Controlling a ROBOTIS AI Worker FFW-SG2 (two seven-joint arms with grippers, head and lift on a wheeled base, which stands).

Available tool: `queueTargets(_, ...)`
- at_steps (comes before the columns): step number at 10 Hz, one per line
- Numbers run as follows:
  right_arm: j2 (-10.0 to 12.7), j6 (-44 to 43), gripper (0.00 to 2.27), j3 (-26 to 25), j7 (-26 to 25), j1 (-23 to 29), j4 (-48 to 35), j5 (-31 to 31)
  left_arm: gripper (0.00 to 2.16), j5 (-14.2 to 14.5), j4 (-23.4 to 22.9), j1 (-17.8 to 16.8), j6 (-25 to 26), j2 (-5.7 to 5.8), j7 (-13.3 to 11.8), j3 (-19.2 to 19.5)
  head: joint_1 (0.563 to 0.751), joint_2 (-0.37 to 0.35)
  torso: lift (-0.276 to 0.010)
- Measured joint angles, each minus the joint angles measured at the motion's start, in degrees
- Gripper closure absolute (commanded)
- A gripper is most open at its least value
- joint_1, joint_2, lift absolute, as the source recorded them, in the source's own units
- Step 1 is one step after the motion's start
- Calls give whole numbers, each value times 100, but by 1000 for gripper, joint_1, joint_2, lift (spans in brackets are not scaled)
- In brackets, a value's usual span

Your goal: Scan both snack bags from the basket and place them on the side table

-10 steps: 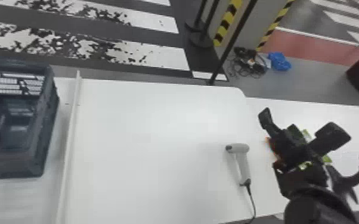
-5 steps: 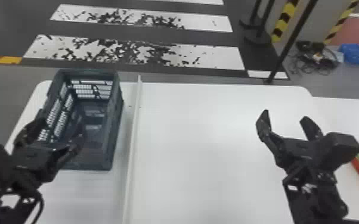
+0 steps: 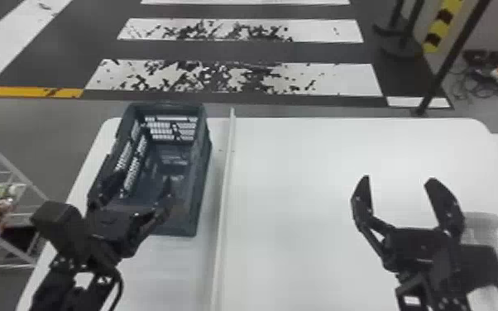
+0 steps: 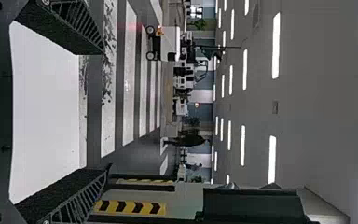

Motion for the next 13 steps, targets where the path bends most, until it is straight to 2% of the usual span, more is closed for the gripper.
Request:
queueTargets(3, 0, -98, 16, 79, 2, 223, 57, 10, 137, -317, -228, 269, -225, -250, 23, -30, 695, 84, -75)
queueTargets(6, 0, 45, 16, 59, 9, 339, 3, 8, 137, -560, -403, 528, -455, -426, 23, -158, 695, 59, -75)
queueTargets(9, 0, 259, 16, 36, 10, 471, -201, 3, 137, -706, -535, 683, -638, -525, 32, -261, 695, 38, -75)
queueTargets(13, 0, 342, 16, -4, 10, 541, -310, -46, 137, -765, -506, 701, -706, -575, 63, -328, 695, 22, -75)
